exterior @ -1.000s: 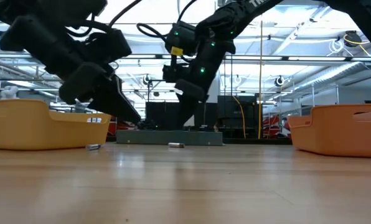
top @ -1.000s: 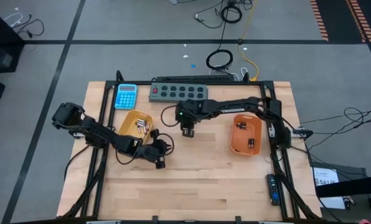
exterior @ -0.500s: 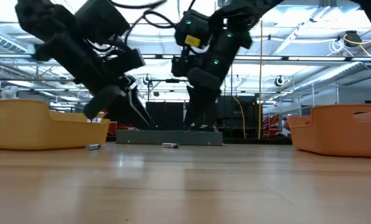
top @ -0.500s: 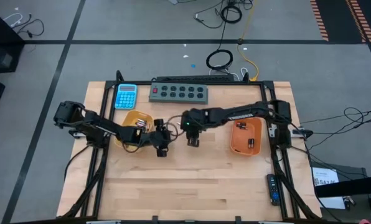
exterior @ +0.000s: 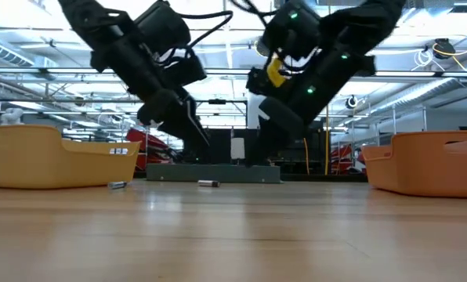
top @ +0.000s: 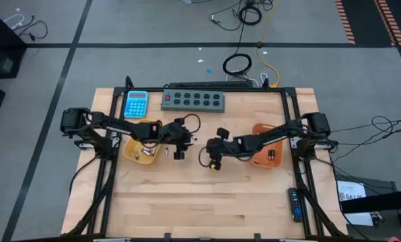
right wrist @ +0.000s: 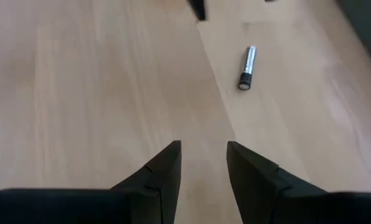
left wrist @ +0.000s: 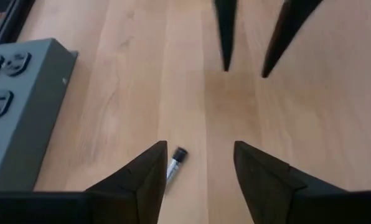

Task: Sort batteries
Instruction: Put the white battery into the yellow bin

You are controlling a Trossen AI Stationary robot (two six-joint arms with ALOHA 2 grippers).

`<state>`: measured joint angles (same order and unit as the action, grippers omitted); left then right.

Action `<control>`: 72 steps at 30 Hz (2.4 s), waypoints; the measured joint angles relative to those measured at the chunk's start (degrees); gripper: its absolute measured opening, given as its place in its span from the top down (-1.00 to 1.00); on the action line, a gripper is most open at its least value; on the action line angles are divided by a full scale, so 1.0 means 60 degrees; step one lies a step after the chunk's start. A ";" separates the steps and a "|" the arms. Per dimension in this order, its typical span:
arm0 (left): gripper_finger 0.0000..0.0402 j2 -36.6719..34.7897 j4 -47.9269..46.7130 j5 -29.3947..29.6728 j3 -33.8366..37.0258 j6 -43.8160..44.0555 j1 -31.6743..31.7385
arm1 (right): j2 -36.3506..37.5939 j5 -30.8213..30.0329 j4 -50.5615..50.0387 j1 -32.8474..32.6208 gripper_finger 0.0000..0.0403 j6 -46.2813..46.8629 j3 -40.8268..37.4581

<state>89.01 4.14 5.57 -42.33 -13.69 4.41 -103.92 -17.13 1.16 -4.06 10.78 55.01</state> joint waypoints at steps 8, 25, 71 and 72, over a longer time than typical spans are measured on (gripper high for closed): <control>0.10 0.0626 -0.1185 -0.0468 -0.0942 -0.0463 0.0409 | 0.0109 -0.0658 0.1786 -0.0293 0.40 0.0027 -0.0938; 0.11 0.2518 -0.2373 -0.1117 -0.2500 -0.1283 0.1407 | 0.0122 -0.1108 0.4162 -0.0346 0.40 -0.0526 -0.2245; 0.90 0.0863 -0.6566 -0.1902 -0.2976 0.0867 0.0990 | 0.0269 -0.1095 0.4282 -0.0309 0.40 -0.1344 -0.2241; 0.90 0.0755 -0.6836 -0.1923 -0.2979 0.1006 0.0899 | 0.0269 -0.1095 0.4280 -0.0309 0.40 -0.1348 -0.2241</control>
<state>93.54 -36.87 -5.97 -60.20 -7.65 9.81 -102.30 -23.70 26.84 -5.91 2.69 41.56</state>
